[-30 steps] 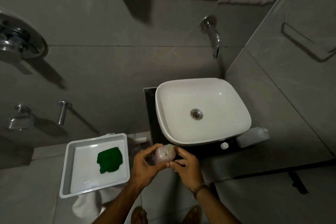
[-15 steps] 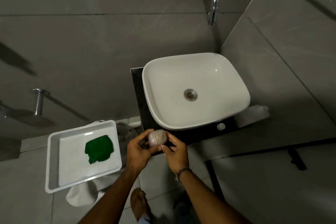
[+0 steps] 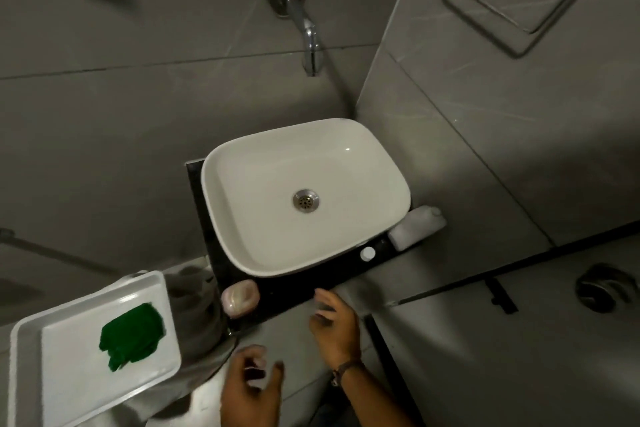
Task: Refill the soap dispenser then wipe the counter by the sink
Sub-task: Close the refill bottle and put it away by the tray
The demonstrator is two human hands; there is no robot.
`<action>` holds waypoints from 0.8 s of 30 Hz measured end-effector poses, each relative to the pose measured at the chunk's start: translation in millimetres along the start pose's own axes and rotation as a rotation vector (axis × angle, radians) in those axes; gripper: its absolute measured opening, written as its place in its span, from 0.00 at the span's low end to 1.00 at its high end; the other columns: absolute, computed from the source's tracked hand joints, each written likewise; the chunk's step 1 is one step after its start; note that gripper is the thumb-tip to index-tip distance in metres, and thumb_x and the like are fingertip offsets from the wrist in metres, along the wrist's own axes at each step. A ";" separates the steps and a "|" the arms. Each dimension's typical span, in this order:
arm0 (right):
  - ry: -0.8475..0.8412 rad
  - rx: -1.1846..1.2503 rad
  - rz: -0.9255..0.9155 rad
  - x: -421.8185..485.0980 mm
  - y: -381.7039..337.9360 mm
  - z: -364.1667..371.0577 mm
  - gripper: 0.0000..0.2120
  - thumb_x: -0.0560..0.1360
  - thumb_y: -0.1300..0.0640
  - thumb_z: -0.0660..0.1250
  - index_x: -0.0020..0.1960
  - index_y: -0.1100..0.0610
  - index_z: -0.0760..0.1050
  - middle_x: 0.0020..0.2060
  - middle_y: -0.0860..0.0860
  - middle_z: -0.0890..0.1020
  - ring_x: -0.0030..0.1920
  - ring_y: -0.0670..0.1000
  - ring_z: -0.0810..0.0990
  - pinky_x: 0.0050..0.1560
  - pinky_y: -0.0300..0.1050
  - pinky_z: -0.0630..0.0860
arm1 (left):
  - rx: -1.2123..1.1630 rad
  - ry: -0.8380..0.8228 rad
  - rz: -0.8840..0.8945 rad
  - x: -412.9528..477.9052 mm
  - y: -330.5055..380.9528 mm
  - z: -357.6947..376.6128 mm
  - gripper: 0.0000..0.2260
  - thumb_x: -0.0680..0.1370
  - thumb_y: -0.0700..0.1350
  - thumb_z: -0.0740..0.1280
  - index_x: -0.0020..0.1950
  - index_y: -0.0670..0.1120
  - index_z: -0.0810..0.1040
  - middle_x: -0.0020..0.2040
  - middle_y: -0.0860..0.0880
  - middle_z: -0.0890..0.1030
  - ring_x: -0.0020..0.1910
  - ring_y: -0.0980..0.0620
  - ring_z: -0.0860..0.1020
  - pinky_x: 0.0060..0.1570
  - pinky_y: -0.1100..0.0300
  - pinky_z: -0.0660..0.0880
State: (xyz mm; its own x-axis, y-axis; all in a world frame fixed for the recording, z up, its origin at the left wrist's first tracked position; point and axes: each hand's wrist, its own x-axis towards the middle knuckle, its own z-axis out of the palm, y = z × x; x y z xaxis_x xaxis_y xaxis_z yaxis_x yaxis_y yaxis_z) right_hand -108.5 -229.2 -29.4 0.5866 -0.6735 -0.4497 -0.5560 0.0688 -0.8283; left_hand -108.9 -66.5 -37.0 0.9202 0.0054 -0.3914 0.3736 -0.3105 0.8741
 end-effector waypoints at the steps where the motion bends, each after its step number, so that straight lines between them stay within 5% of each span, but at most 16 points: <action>1: 0.097 0.019 0.011 4.0 0.9 -19.3 0.24 0.73 0.74 0.70 0.61 0.50 0.79 0.61 0.53 0.84 0.51 0.45 0.82 0.49 0.33 0.80 | 0.027 -0.091 0.030 -10.4 10.6 16.9 0.27 0.68 0.34 0.84 0.49 0.65 0.80 0.43 0.52 0.83 0.40 0.55 0.82 0.33 0.68 0.75; 3: 0.325 0.074 0.025 15.9 -0.4 -60.7 0.23 0.71 0.73 0.74 0.58 0.51 0.78 0.58 0.55 0.85 0.53 0.53 0.84 0.52 0.41 0.82 | 0.119 -0.259 0.170 -19.4 39.8 50.6 0.22 0.71 0.39 0.82 0.52 0.65 0.81 0.51 0.61 0.83 0.46 0.60 0.83 0.40 0.63 0.79; 5: 0.500 0.106 0.013 35.7 -5.8 -102.5 0.25 0.70 0.69 0.77 0.63 0.52 0.78 0.60 0.55 0.84 0.58 0.55 0.83 0.59 0.52 0.81 | 0.226 -0.331 0.396 -13.3 67.5 91.3 0.18 0.76 0.41 0.78 0.61 0.59 0.82 0.59 0.62 0.82 0.58 0.55 0.83 0.55 0.55 0.81; 7: 0.580 0.126 -0.012 59.8 -17.7 -135.4 0.29 0.70 0.64 0.79 0.68 0.49 0.75 0.63 0.49 0.81 0.62 0.53 0.80 0.60 0.49 0.79 | 0.351 -0.350 0.571 2.1 87.2 135.2 0.20 0.80 0.42 0.73 0.72 0.49 0.79 0.69 0.51 0.79 0.68 0.48 0.79 0.67 0.54 0.75; 10: 0.628 0.182 -0.060 100.2 -35.0 -164.2 0.39 0.67 0.62 0.82 0.73 0.50 0.70 0.65 0.45 0.76 0.65 0.52 0.76 0.57 0.40 0.76 | 0.506 -0.376 0.636 21.5 103.6 194.6 0.25 0.85 0.45 0.66 0.83 0.48 0.67 0.81 0.48 0.70 0.75 0.45 0.72 0.74 0.53 0.70; 14: 0.592 0.296 -0.129 137.4 -43.2 -169.0 0.44 0.59 0.65 0.85 0.71 0.49 0.72 0.64 0.45 0.80 0.59 0.47 0.81 0.52 0.34 0.81 | 0.712 -0.340 0.661 38.2 93.3 243.9 0.24 0.86 0.46 0.64 0.83 0.48 0.68 0.80 0.45 0.72 0.74 0.42 0.74 0.69 0.47 0.74; 16: 0.586 0.342 -0.143 149.5 -41.1 -169.2 0.43 0.58 0.65 0.85 0.69 0.47 0.74 0.61 0.43 0.81 0.57 0.40 0.82 0.46 0.31 0.81 | 0.763 -0.332 0.683 45.4 89.5 257.9 0.19 0.80 0.38 0.72 0.72 0.44 0.81 0.69 0.41 0.83 0.63 0.36 0.82 0.58 0.45 0.81; 19: 0.603 0.384 -0.143 161.4 -38.7 -171.8 0.40 0.58 0.64 0.86 0.64 0.45 0.76 0.58 0.42 0.83 0.56 0.41 0.83 0.48 0.42 0.86 | 0.823 -0.314 0.676 50.6 88.9 267.4 0.12 0.75 0.32 0.77 0.57 0.43 0.88 0.54 0.41 0.88 0.50 0.36 0.85 0.43 0.48 0.83; 24: 0.541 0.296 -0.205 144.5 -52.0 -192.6 0.36 0.57 0.58 0.87 0.58 0.36 0.76 0.57 0.42 0.83 0.57 0.44 0.83 0.41 0.27 0.80 | 0.369 -0.328 0.584 27.2 120.8 244.4 0.10 0.80 0.42 0.76 0.61 0.49 0.86 0.56 0.50 0.88 0.54 0.52 0.86 0.52 0.59 0.83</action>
State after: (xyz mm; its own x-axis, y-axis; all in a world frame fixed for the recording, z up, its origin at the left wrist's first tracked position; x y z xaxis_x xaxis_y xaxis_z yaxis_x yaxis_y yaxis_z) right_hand -108.3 -471.9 13.0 0.2410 -0.9649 -0.1043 -0.2330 0.0468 -0.9713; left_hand -67.3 -336.2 -12.4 0.8529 -0.5219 -0.0109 -0.2793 -0.4738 0.8352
